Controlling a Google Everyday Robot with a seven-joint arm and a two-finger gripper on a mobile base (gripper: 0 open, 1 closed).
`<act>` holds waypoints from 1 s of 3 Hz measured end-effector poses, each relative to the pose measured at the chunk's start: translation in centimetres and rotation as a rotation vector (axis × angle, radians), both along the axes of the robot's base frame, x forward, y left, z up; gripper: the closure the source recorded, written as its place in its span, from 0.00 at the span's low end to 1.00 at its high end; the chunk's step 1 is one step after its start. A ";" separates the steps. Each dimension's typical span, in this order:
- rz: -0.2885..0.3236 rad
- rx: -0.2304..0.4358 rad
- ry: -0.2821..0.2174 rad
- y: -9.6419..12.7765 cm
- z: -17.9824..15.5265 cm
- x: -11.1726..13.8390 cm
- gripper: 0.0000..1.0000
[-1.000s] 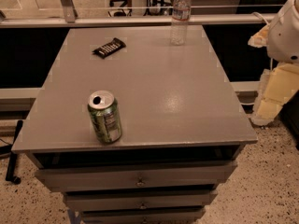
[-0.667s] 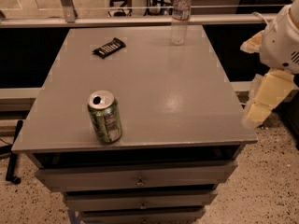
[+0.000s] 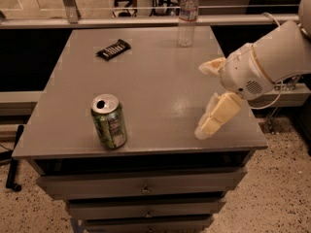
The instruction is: Move green can near rxbar chocolate
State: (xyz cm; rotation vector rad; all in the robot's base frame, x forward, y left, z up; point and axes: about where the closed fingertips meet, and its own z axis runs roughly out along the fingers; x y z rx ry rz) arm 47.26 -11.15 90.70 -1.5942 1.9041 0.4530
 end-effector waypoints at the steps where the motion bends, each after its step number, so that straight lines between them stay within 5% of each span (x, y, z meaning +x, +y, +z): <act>1: 0.070 0.177 0.000 4.9 -1.3 -0.1 0.00; 3: 0.252 0.522 0.029 17.0 -2.9 -3.4 0.00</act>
Offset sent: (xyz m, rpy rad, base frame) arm -0.0424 0.1816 -0.0424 0.5816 0.0207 0.2851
